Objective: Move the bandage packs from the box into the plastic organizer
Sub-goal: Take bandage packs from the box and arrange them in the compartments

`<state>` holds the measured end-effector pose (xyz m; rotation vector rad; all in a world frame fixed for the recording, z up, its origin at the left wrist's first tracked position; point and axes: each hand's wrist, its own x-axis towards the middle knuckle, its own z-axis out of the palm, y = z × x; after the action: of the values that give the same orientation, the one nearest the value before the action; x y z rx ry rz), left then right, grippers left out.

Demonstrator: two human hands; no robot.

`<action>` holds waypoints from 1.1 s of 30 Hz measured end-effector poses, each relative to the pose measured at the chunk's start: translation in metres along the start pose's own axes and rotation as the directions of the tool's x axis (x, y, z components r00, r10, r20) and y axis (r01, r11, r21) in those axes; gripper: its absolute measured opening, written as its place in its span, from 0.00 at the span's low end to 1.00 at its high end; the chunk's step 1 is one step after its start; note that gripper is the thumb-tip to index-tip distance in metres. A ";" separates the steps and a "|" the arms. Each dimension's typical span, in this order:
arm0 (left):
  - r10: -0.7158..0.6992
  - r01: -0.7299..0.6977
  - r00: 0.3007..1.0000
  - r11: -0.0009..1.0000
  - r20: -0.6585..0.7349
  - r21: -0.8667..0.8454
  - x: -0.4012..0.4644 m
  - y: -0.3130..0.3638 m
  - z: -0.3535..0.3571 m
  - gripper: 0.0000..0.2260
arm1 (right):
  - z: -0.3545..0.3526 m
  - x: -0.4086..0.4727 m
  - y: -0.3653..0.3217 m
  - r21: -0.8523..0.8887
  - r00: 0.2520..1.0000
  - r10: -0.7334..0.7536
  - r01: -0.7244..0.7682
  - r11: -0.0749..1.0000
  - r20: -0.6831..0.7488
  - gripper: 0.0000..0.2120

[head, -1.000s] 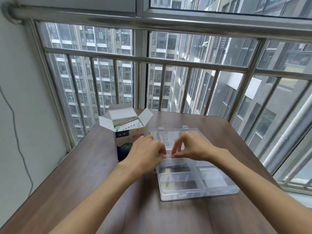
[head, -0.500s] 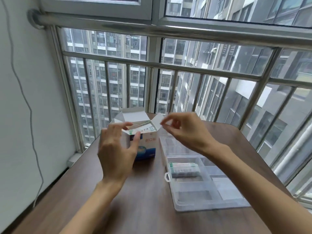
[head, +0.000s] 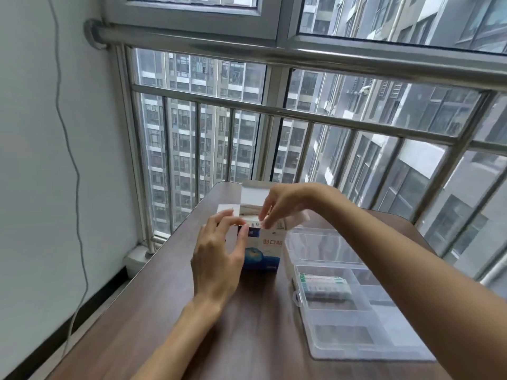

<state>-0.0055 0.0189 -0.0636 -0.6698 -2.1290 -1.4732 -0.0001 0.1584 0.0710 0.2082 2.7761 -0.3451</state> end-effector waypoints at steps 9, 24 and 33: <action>-0.030 0.035 0.997 0.997 -0.067 0.065 0.001 0.001 0.001 0.05 | 0.024 -0.007 0.013 0.175 0.902 -0.141 0.229 0.958 -0.408 0.09; -0.099 0.388 0.785 0.848 0.612 -0.360 -0.001 0.074 0.015 0.13 | 0.101 -0.093 0.073 0.901 0.903 0.134 0.374 0.221 -0.408 0.13; -0.237 0.458 0.863 0.740 0.447 -0.493 -0.011 0.075 0.048 0.05 | 0.125 -0.077 0.081 0.854 0.803 0.320 0.404 0.329 -0.503 0.09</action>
<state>0.0449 0.0858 -0.0318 -0.8210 -2.1308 -2.4520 0.1252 0.1959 -0.0341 0.6003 2.6521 -2.3515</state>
